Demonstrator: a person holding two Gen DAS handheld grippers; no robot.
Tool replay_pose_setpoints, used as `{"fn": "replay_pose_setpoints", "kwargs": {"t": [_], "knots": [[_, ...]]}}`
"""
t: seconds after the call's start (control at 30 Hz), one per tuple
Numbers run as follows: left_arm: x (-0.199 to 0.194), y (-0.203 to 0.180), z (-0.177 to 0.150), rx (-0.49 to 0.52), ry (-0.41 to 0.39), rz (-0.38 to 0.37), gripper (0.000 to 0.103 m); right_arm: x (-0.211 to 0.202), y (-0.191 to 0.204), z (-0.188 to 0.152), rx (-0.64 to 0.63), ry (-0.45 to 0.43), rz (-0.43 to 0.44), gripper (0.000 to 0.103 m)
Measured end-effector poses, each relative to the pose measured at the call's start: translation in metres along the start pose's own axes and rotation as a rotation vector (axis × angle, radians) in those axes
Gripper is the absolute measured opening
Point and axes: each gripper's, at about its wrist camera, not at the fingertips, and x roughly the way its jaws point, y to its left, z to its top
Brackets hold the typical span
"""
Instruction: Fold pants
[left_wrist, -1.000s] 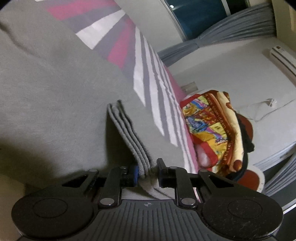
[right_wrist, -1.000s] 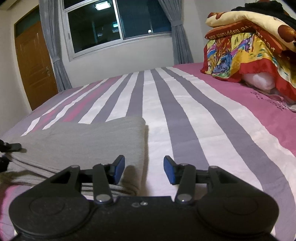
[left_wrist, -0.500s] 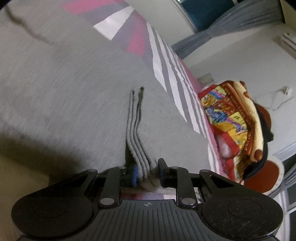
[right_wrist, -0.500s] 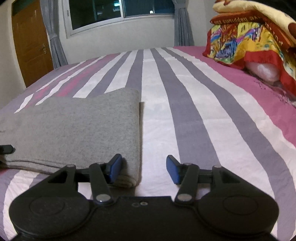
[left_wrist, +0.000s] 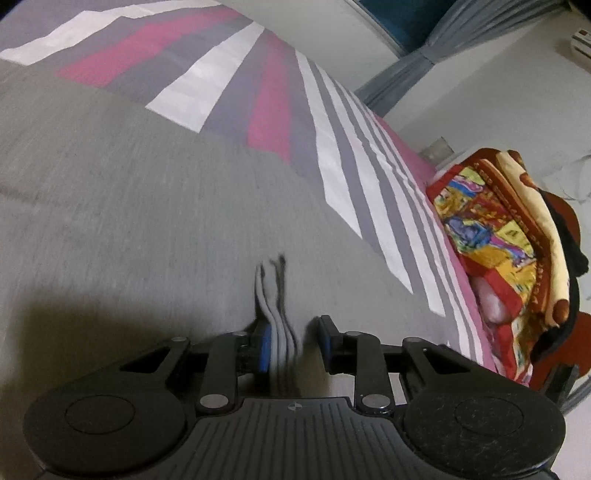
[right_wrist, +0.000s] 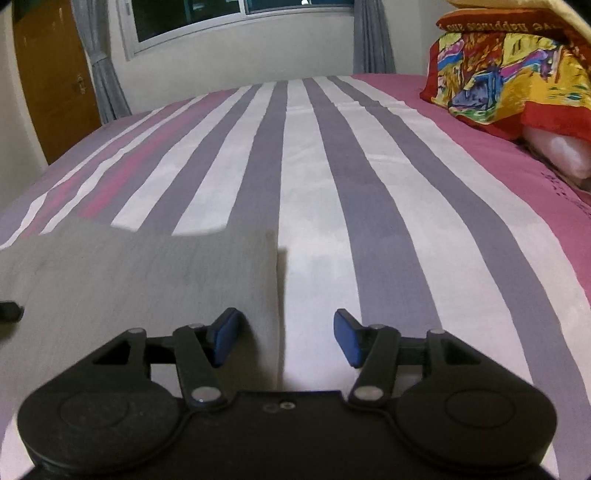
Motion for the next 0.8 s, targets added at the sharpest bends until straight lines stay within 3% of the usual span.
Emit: {"fn": "replay_pose_setpoints", "kwargs": {"t": [0.1,0.2,0.33,0.6,0.8], "knots": [[0.013,-0.004,0.008,-0.007,0.012,0.015,0.027,0.015,-0.002,0.017,0.021,0.002,0.009,0.059],[0.019,0.001,0.009,-0.043,0.007,0.006,0.027,0.027,-0.004,0.024,0.039,0.003,0.003,0.069],[0.016,0.003,0.005,-0.057,0.001,-0.003,0.027,0.025,-0.007,0.02,0.061,0.008,0.015,0.07],[-0.017,0.006,-0.028,-0.043,0.001,0.005,0.027,-0.023,-0.002,-0.027,-0.013,0.044,0.023,0.072],[-0.05,0.006,-0.059,0.05,-0.021,0.039,0.027,-0.062,-0.003,-0.061,-0.024,0.033,0.015,0.072]]}}
